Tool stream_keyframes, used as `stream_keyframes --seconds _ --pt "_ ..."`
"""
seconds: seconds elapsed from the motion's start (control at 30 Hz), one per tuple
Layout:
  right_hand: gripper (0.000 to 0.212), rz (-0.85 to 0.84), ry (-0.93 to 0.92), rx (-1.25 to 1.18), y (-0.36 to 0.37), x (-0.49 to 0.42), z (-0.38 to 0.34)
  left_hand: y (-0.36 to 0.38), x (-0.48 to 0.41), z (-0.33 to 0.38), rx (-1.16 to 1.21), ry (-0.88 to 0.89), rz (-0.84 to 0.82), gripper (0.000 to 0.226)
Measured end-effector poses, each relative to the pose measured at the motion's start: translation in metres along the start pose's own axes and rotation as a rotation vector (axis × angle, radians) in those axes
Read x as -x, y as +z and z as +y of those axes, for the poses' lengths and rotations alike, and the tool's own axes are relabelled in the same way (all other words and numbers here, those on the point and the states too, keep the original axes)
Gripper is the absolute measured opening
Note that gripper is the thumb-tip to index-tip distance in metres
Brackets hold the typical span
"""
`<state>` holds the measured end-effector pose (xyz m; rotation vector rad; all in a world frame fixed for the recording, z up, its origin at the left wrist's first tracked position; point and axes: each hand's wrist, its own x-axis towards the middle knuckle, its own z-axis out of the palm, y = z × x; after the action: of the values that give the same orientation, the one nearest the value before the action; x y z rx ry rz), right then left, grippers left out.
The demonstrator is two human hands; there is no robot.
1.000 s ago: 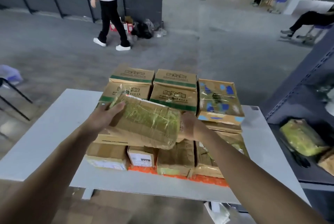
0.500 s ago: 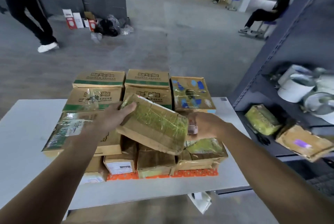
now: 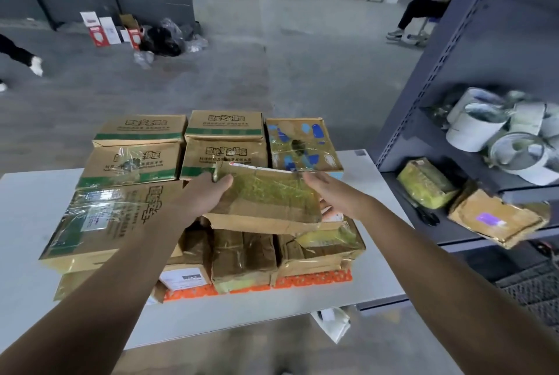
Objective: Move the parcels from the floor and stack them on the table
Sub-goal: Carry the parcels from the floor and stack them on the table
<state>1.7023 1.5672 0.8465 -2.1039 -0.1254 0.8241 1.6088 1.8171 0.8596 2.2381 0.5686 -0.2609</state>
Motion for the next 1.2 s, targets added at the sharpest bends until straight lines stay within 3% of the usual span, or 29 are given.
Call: stream_keyframes --seconds 0.13,0.3,0.5,0.67,0.87,1.2 --pt "0.081 -0.029 0.001 -0.095 0.014 -0.008 -0.002 -0.007 0.005 -0.007 -0.120 -0.013 0.020 0.039" --pt "0.070 -0.033 -0.021 0.079 0.032 -0.011 -0.015 -0.030 0.002 -0.029 -0.269 0.050 0.246 0.031" --pt "0.068 0.024 -0.044 0.307 0.058 -0.016 -0.039 -0.034 0.005 -0.073 -0.365 0.071 0.070 0.048" --pt "0.065 0.122 0.020 0.420 0.082 -0.027 -0.036 -0.031 0.009 -0.083 -0.502 0.101 0.093 0.054" --pt "0.056 0.227 -0.056 0.592 0.099 -0.027 -0.043 -0.022 0.007 -0.086 -0.641 0.121 0.163 0.059" --pt "0.052 0.259 -0.163 0.648 0.097 -0.030 -0.035 -0.007 0.003 -0.085 -0.574 0.223 0.294 0.056"
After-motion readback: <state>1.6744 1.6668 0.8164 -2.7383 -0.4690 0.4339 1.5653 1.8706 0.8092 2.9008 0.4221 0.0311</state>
